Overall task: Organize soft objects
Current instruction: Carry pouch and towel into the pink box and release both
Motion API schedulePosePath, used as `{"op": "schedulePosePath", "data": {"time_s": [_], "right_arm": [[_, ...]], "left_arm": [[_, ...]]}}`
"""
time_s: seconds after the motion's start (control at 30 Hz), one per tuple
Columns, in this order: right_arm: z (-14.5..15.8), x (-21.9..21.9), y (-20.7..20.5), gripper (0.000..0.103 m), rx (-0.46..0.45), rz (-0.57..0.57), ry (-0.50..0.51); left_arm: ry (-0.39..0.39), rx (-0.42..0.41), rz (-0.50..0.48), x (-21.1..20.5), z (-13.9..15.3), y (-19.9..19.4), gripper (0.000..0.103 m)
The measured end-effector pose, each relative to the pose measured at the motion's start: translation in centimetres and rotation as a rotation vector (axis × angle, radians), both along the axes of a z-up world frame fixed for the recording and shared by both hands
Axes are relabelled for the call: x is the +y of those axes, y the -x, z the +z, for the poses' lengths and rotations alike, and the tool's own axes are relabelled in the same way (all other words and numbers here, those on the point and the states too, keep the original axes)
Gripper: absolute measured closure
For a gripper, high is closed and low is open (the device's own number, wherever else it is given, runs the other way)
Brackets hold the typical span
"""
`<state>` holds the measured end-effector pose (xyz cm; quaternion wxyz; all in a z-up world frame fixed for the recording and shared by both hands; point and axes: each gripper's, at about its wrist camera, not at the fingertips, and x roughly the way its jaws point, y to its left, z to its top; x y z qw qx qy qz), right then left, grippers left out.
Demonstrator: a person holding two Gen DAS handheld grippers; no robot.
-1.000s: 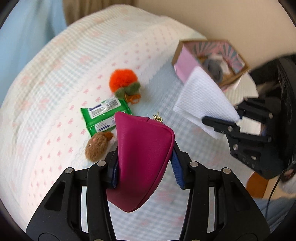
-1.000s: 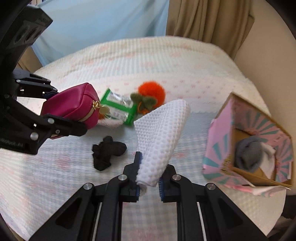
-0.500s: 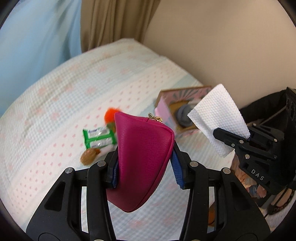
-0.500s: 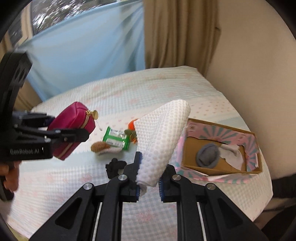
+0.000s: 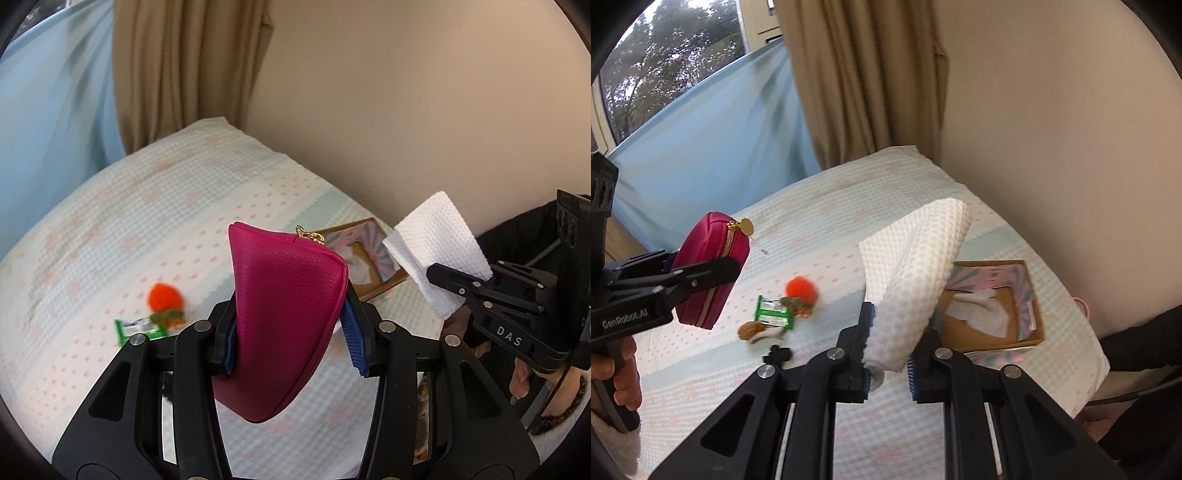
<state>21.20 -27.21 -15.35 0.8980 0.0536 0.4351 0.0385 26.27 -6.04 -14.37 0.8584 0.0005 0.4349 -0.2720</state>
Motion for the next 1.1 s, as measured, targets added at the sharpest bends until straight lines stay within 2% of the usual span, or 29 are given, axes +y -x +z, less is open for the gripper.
{"op": "schedulePosePath", "data": {"time_s": [0.17,0.4,0.73,0.87,1.0,1.1], "right_arm": [[-2.0,-5.2,-2.4,0.089,0.05,0.026,-0.011],[-6.9,-10.2,-6.5,0.089,0.151,0.097,-0.003],[-14.7,-13.1,-10.8,0.089,0.294,0.156,-0.017],[-17.4,-13.6,-12.0,0.089,0.35,0.161,-0.038],[-19.2,-13.7,-12.4,0.089,0.389,0.171,-0.062],[-20.3,-14.0,-12.7,0.089,0.411,0.179,-0.071]], "left_arm": [[0.005,0.065,0.023,-6.1,-2.5,-2.3,0.061],[0.016,0.207,0.081,-13.1,-8.2,-7.1,0.061],[-0.063,0.354,0.156,-17.6,-16.5,-11.8,0.061],[-0.099,0.399,0.137,-19.7,-18.8,-13.1,0.061],[-0.108,0.438,0.141,-20.9,-20.1,-13.9,0.061],[-0.146,0.448,0.132,-21.6,-21.2,-14.9,0.06]]}}
